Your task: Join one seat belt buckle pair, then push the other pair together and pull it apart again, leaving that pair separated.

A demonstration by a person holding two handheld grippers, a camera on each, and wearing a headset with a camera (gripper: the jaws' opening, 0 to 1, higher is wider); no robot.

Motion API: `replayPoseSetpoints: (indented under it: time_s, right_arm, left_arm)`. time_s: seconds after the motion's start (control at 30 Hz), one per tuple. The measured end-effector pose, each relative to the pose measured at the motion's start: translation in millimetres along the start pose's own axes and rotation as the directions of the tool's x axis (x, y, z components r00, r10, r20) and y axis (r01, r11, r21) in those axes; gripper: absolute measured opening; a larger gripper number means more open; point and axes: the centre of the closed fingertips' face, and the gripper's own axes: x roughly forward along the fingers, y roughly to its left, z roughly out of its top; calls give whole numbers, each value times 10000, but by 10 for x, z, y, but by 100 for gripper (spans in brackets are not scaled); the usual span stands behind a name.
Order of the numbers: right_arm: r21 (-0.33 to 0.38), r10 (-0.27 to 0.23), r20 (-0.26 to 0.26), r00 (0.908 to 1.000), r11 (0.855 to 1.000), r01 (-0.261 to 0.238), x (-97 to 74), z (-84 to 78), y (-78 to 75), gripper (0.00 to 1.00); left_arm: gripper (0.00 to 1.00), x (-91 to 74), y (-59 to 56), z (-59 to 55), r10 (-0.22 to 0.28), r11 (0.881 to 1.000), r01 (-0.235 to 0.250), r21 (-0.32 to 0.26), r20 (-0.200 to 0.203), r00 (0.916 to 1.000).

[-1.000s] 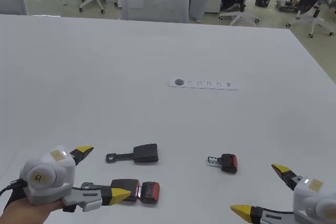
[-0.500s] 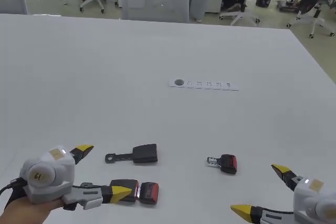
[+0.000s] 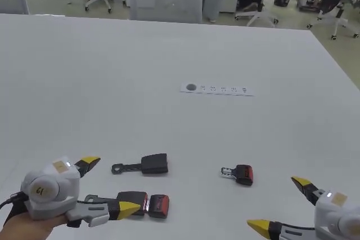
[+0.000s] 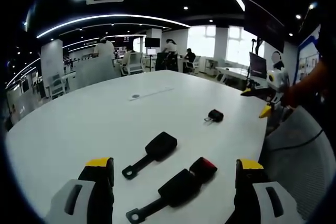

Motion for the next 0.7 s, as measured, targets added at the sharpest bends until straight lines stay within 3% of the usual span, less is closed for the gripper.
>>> replayPoseSetpoints:
  time_s: [0.7]
  right_arm:
    - [-45, 44, -48, 10000, 10000, -44, -3, -6, 8, 99]
  left_arm:
    - [99, -28, -36, 27, 29, 10000, -29, 76, 12, 10000]
